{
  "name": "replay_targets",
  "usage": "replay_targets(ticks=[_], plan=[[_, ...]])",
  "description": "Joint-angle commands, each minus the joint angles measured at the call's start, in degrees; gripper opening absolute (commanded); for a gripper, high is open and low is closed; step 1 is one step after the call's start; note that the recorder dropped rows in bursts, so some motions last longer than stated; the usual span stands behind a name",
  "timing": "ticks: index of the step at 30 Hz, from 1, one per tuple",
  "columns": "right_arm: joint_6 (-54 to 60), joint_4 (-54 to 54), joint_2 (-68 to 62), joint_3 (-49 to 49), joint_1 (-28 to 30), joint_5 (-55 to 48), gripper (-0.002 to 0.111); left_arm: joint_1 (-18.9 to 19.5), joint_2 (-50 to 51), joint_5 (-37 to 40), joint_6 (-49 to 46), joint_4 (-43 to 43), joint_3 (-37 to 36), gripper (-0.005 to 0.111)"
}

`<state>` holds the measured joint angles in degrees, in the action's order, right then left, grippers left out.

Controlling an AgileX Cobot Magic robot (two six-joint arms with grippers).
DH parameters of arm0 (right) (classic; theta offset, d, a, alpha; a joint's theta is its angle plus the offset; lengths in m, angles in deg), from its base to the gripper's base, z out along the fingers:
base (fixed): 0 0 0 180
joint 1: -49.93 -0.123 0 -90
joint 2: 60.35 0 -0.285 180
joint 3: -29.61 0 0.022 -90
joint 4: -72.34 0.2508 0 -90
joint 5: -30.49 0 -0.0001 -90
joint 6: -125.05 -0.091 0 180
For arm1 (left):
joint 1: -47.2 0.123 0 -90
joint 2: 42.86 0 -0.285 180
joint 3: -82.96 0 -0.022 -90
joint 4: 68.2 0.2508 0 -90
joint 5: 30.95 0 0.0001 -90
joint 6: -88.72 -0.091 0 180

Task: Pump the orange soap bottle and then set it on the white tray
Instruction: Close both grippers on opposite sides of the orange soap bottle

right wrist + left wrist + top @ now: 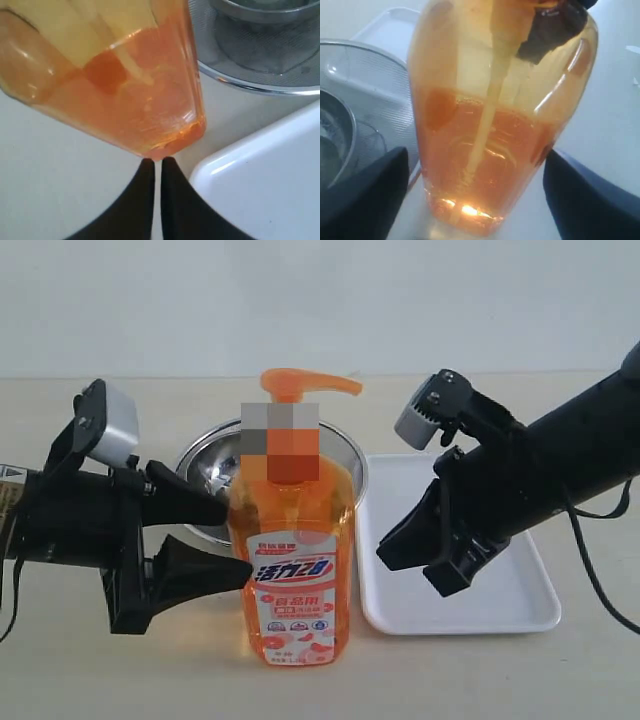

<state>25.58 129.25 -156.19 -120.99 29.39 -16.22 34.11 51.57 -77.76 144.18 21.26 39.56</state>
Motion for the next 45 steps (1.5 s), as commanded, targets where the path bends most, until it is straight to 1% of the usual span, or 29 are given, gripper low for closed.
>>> replay_targets(ticks=[1, 3, 5, 9, 16, 20, 25, 30, 40, 45], plan=[[2.21, 2.53, -0.02, -0.27, -0.12, 0.63, 0.000, -0.27, 0.06, 0.40, -2.48, -6.62, 0.53, 0.081], [2.31, 2.53, -0.02, -0.27, -0.12, 0.74, 0.000, -0.27, 0.06, 0.40, -2.61, -9.22, 0.53, 0.086], [2.44, 2.66, -0.02, -0.27, -0.12, 0.89, 0.000, -0.27, 0.06, 0.07, -2.61, -9.89, 0.53, 0.088], [3.46, 3.26, -0.02, -0.27, -0.12, 1.19, 0.000, -0.27, 0.06, -0.70, -2.47, -10.25, 0.53, 0.088], [7.65, 8.47, -0.02, -0.27, -0.12, 1.02, 0.000, -0.27, 0.06, -2.96, -2.47, -10.01, 0.53, 0.088], [8.41, 9.17, -0.02, -0.27, -0.12, 0.43, 0.000, -0.27, 0.41, -6.38, -2.47, -10.01, 0.53, 0.088], [8.51, 10.20, -0.02, -0.27, -0.12, -0.18, 0.000, -0.27, 3.00, -9.34, -2.47, -10.01, 0.53, 0.088], [8.46, 10.20, -0.02, -0.27, -0.12, -0.94, 0.000, -0.27, 6.23, -10.38, -2.47, -10.01, 0.53, 0.088], [9.38, 10.20, -0.02, -0.27, -7.39, 3.69, 0.000, -0.27, 9.13, -13.17, -2.58, -10.35, 0.53, 0.087], [9.38, 10.20, -0.02, -0.27, -8.04, 5.02, 0.000, -0.27, 9.13, -13.17, -2.58, -10.35, 0.53, 0.087]])
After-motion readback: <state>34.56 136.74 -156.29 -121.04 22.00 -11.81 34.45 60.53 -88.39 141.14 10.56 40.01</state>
